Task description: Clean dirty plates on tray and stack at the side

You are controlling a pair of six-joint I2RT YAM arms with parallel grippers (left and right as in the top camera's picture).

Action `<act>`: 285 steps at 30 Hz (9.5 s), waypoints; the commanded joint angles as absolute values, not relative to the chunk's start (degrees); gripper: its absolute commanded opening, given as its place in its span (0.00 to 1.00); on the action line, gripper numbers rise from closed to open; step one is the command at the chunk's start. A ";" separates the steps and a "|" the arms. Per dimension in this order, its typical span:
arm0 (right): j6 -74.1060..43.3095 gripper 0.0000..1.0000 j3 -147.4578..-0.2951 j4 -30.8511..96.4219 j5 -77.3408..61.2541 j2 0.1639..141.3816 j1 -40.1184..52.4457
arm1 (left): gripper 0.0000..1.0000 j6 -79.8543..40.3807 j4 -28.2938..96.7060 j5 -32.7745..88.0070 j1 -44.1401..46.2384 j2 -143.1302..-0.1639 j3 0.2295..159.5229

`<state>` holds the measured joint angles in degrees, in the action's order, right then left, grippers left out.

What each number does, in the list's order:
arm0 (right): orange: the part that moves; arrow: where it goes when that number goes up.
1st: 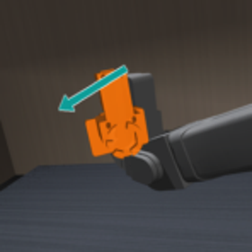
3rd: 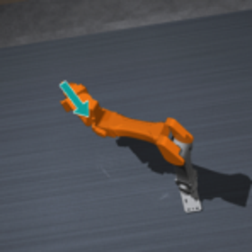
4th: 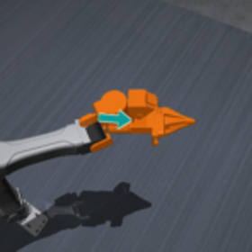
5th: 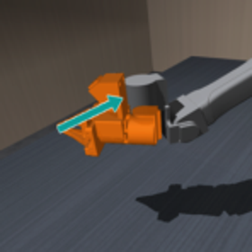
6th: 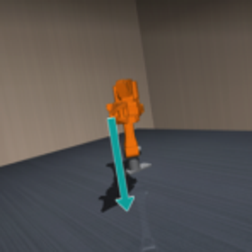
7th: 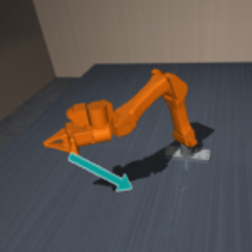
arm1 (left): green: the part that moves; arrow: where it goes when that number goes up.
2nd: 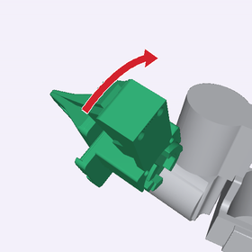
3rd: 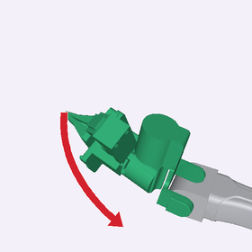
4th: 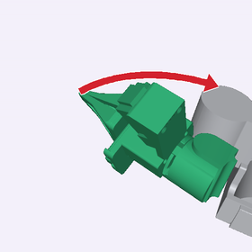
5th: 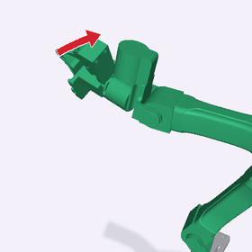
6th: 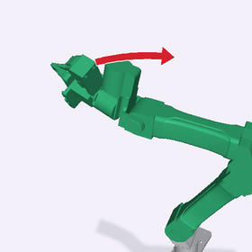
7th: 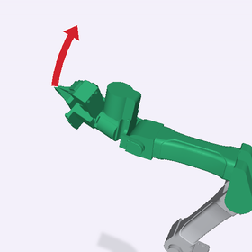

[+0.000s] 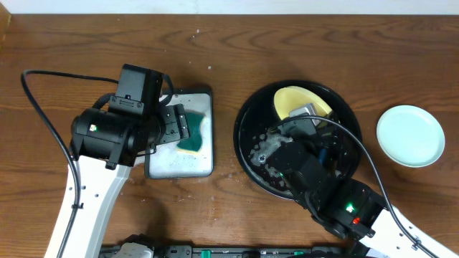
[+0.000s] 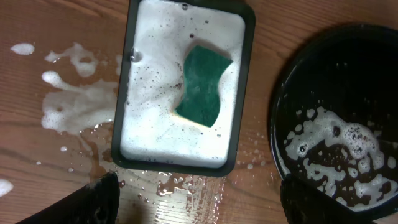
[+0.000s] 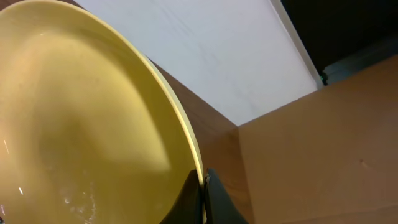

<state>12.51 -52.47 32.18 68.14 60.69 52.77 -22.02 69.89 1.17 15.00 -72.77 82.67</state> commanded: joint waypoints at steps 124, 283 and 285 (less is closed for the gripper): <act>6.52 0.99 -40.07 35.70 -20.97 14.61 4.12 | 0.83 -21.43 70.02 1.06 14.92 -72.66 82.72; 6.50 0.99 -0.32 2.59 -21.04 0.64 3.25 | 0.84 -13.56 3.73 4.29 0.60 -0.23 0.23; 6.50 0.99 -0.32 2.59 -21.04 0.64 3.25 | 0.83 -13.56 3.73 4.29 0.60 -0.23 0.23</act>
